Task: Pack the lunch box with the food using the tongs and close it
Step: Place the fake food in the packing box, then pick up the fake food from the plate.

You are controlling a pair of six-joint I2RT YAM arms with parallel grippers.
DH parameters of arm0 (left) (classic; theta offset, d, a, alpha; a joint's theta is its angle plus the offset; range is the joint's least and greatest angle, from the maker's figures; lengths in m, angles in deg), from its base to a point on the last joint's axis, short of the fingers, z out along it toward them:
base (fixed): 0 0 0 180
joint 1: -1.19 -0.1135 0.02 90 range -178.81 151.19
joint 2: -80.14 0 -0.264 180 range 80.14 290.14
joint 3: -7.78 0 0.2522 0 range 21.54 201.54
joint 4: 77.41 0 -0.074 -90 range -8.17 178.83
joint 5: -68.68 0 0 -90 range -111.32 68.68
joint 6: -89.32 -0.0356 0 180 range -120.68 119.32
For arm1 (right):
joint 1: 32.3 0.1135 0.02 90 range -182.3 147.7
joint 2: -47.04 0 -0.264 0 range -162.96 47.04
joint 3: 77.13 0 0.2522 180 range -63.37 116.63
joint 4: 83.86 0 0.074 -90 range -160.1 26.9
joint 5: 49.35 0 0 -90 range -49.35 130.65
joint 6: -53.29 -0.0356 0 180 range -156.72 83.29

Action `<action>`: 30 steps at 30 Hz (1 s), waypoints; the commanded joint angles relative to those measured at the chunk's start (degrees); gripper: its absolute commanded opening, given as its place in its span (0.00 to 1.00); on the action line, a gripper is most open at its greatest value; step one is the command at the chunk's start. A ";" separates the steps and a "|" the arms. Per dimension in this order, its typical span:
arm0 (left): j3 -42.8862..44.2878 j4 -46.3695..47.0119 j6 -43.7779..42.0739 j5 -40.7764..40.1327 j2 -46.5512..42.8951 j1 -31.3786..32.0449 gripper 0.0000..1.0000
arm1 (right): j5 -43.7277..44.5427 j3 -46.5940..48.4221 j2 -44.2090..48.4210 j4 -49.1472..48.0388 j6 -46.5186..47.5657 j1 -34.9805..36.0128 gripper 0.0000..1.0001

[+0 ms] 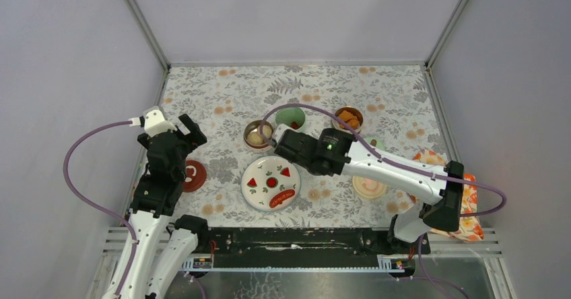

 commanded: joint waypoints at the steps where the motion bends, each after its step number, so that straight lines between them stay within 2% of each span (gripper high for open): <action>1: 0.00 1.93 -0.16 0.69 -0.12 -0.55 0.99 | -1.22 -2.75 3.14 0.82 1.33 4.99 0.38; 16: -0.02 1.93 -0.16 0.93 0.67 -0.51 0.98 | -4.99 -12.22 0.67 2.05 -2.51 17.00 0.40; 30: -0.02 1.89 -0.16 0.78 0.50 -0.53 0.98 | -1.61 -15.02 -4.32 0.66 -1.49 23.64 0.40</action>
